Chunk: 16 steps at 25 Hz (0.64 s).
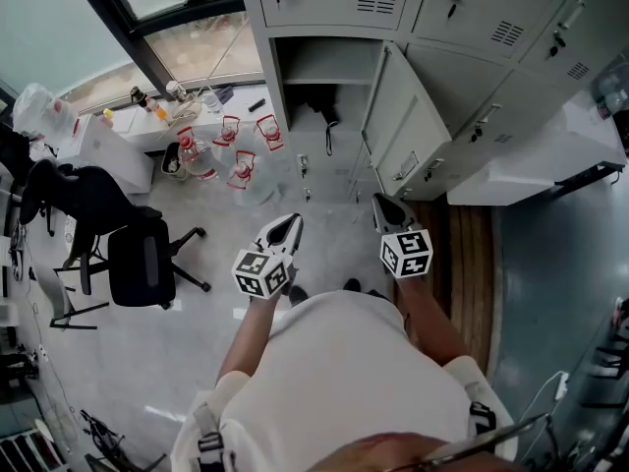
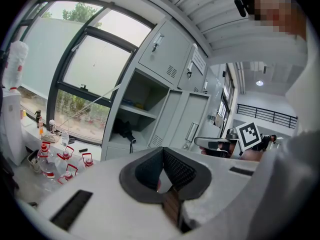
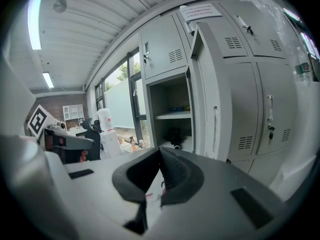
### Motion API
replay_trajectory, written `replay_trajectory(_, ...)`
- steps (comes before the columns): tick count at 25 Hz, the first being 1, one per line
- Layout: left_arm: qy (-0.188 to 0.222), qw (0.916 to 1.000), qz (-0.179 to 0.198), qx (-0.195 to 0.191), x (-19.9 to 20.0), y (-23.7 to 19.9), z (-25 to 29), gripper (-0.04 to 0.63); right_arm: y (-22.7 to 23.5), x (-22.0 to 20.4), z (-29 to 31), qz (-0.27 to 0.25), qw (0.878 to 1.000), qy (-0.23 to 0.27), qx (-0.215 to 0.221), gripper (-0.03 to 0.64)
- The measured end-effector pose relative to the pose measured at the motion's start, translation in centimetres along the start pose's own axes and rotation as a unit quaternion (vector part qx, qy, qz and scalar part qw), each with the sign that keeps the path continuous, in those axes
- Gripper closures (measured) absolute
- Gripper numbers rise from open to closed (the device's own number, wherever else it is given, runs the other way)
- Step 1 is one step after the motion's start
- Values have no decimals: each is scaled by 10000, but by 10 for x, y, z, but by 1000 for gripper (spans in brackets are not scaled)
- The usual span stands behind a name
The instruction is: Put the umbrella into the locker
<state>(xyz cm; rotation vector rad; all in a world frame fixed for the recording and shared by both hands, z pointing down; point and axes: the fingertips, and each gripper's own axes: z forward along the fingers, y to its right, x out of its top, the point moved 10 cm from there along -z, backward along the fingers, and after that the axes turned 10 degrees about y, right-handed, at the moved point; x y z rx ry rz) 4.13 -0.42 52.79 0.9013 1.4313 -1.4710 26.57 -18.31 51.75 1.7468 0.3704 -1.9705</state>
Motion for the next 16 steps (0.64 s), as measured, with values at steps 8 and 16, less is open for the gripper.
replay_trajectory(8,35,10000,-31,13,3,-1,2,591,4,4,4,-48,10000,28,-19,612)
replay_trajectory(16,51,10000,-8,10,5,-3,3,591,2,9,6,-89,9999,82,12,612)
